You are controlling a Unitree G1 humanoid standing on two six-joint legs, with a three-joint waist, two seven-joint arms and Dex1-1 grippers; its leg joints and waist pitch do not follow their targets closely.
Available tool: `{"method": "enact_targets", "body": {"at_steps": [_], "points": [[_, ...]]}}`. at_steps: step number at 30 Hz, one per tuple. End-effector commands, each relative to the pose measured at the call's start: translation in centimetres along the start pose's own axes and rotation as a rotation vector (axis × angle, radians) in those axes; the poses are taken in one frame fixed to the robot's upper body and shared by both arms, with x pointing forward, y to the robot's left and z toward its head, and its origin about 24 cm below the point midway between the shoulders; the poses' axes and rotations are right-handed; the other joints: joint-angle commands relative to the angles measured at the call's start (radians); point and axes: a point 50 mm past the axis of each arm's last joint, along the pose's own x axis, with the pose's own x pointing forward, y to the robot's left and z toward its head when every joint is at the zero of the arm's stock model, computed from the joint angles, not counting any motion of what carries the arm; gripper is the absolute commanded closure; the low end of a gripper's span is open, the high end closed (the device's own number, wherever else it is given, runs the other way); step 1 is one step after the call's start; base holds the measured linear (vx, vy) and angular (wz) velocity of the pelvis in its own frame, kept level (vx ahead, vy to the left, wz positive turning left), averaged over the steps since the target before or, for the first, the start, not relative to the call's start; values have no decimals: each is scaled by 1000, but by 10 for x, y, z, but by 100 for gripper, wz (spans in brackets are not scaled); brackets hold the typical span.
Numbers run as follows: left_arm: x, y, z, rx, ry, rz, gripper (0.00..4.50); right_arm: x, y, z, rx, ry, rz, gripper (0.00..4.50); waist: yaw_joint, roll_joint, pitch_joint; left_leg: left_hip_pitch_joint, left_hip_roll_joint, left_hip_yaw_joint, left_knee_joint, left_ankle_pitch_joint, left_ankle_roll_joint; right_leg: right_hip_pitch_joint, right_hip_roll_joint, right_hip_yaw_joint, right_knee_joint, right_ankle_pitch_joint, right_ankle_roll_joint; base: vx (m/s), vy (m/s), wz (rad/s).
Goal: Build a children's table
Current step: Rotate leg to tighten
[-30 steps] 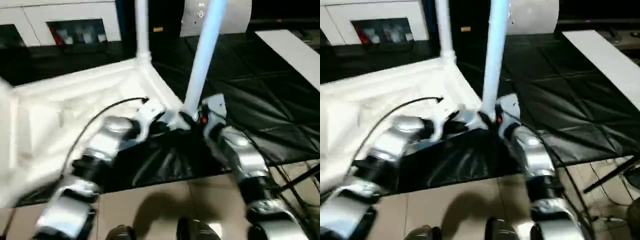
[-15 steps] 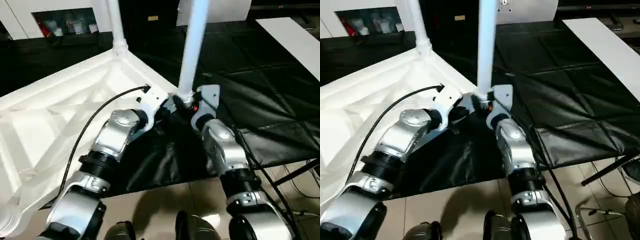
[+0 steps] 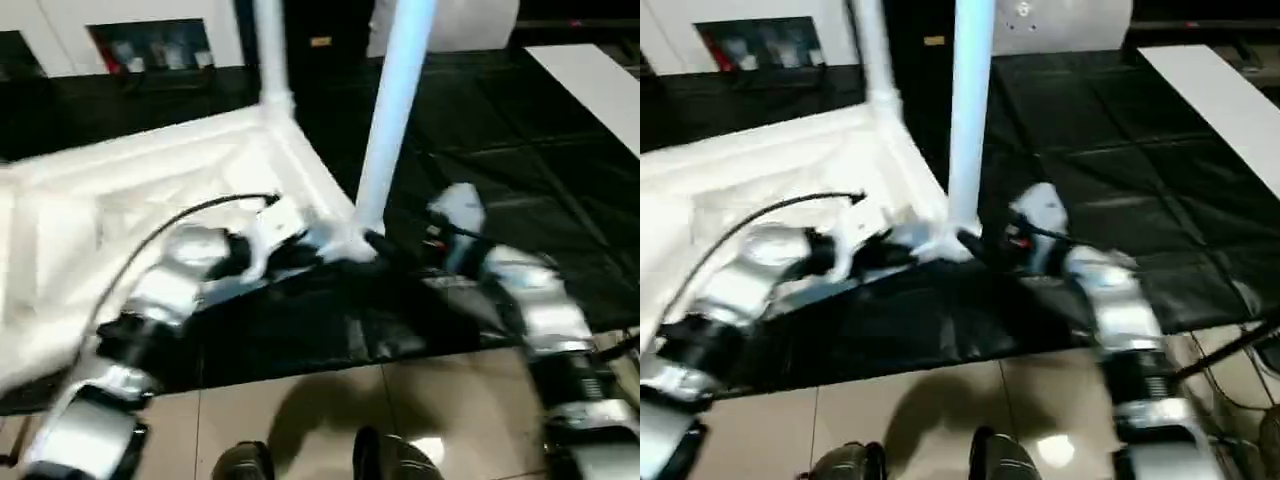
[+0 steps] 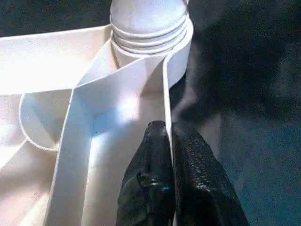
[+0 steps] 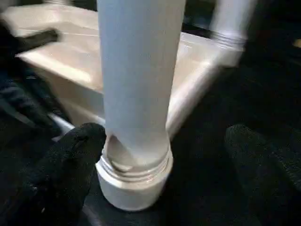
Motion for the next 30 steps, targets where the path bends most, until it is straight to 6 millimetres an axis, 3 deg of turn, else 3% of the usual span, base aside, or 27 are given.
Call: {"method": "enact_targets", "body": {"at_steps": [1,3,5,9,12,30], "points": [[5,-9,-1,44,20,-118,450,0,7,1,15,9,95,2,2,-1,-96,11,55,-14,-65,-149,145,85,-71,68,-64,-341,-151,0,0,0],[-2,-13,-4,76,33,-241,450,-1,11,4,60,17,246,2,14,-1,-98,11,58,-13,-65,-138,152,87,-71,69,-60,-319,-160,0,0,0],[-3,-13,-5,86,41,-259,450,-1,13,3,61,27,290,2,21,0,-100,13,63,-11,-64,-129,150,81,-72,71,-53,-293,-171,0,0,0],[-6,-12,-7,132,75,-321,450,0,15,1,24,81,391,37,31,-7,-96,12,59,-10,-67,-145,123,82,-77,72,-58,-349,-155,0,0,0],[-6,-12,-6,145,77,-345,450,2,16,2,29,96,440,62,33,-10,-95,13,58,-9,-67,-147,110,81,-76,72,-61,-372,-144,0,0,0],[-6,-10,-8,152,64,-361,450,1,16,2,22,124,527,212,37,-12,-96,14,59,-9,-67,-133,112,80,-76,71,-63,-378,-136,0,0,0]]}}
